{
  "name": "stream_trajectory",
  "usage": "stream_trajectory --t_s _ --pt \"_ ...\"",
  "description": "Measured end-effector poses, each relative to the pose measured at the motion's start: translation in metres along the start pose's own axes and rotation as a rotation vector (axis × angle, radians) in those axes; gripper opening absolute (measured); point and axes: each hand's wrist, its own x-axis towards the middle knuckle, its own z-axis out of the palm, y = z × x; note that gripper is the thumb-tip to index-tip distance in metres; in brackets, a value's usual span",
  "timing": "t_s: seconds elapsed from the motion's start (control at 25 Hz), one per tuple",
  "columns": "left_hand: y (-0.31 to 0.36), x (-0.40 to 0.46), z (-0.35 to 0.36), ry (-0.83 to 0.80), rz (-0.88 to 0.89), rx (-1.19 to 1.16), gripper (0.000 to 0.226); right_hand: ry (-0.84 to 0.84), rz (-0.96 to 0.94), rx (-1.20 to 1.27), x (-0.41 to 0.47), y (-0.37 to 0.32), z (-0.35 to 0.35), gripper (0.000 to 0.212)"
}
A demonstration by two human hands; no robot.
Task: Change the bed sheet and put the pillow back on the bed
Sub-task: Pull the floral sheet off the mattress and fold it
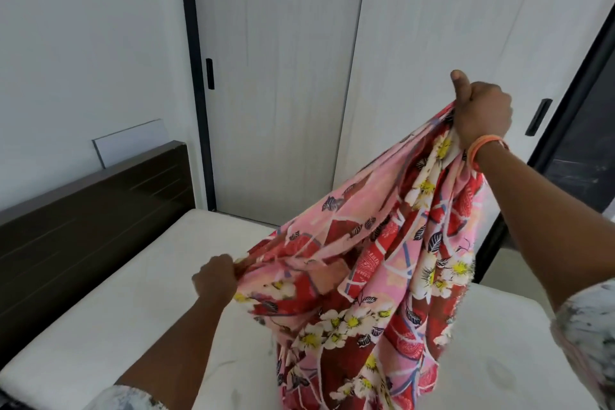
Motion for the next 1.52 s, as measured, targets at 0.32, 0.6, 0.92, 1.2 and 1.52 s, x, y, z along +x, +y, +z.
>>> stream_trajectory --t_s 0.32,0.6,0.92,1.2,1.52 --pt "-0.022 -0.020 0.028 -0.251 0.095 0.237 0.026 -0.056 0.043 0.029 -0.013 -0.004 0.017 0.072" --pt "-0.026 -0.060 0.046 -0.521 0.198 0.357 0.023 -0.103 -0.025 -0.010 -0.022 -0.018 0.024 0.071" --pt "-0.029 -0.050 0.049 -0.324 0.182 0.324 0.032 -0.121 0.000 0.010 -0.025 -0.021 0.021 0.070" --pt "0.058 -0.012 -0.012 -0.445 0.273 -0.243 0.072 -0.150 -0.017 0.104 -0.036 -0.036 0.027 0.068" --pt "0.234 -0.034 -0.116 -0.015 0.526 -0.859 0.025 -0.155 -0.073 0.253 -0.045 -0.056 0.029 0.066"
